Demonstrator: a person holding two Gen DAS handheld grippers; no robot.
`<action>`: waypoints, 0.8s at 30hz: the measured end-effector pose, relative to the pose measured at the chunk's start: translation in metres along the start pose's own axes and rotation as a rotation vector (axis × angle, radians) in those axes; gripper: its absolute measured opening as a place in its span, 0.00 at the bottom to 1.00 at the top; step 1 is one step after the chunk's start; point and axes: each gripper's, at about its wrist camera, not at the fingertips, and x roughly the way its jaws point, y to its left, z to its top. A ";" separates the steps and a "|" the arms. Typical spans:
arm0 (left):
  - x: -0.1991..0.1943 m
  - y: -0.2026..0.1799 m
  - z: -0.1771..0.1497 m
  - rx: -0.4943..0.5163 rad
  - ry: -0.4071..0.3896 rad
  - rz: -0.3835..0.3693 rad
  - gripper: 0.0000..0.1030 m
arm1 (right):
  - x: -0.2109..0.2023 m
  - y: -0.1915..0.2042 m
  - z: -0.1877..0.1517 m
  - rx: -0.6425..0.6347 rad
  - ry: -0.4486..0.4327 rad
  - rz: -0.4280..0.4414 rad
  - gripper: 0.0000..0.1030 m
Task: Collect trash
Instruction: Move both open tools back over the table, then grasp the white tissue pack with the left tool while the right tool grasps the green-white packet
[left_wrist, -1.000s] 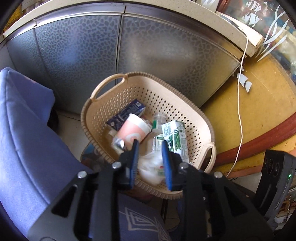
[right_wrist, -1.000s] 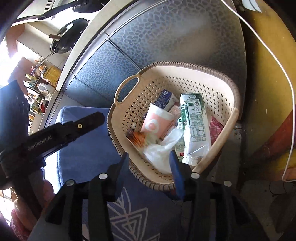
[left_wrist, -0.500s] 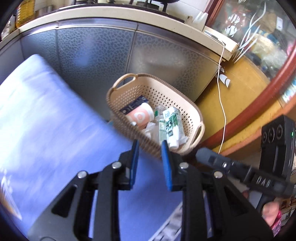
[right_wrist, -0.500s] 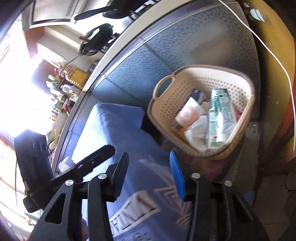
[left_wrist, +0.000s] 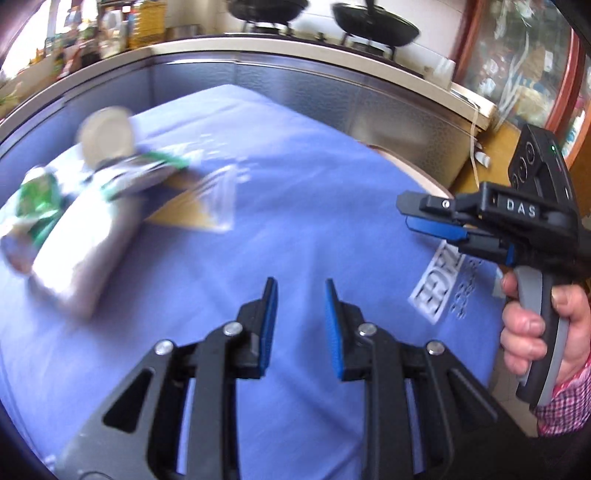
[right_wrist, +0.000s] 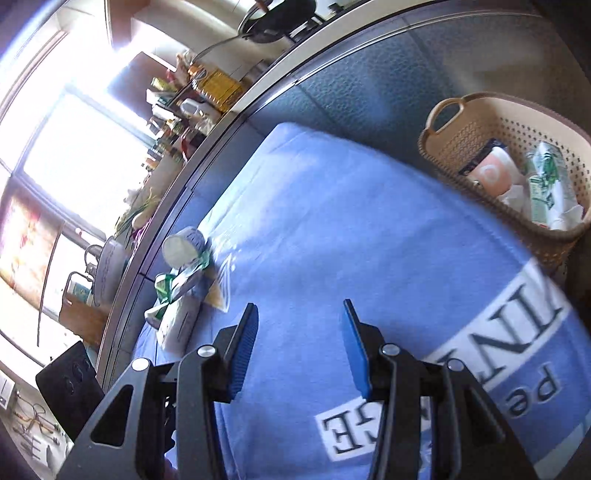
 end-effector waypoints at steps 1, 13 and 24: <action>-0.007 0.010 -0.006 -0.018 -0.007 0.017 0.23 | 0.006 0.009 -0.004 -0.018 0.014 0.005 0.46; -0.060 0.125 -0.022 -0.213 -0.119 0.196 0.63 | 0.075 0.100 -0.031 -0.095 0.184 0.111 0.46; -0.016 0.123 0.003 -0.073 -0.066 0.219 0.72 | 0.115 0.113 0.014 0.058 0.186 0.146 0.46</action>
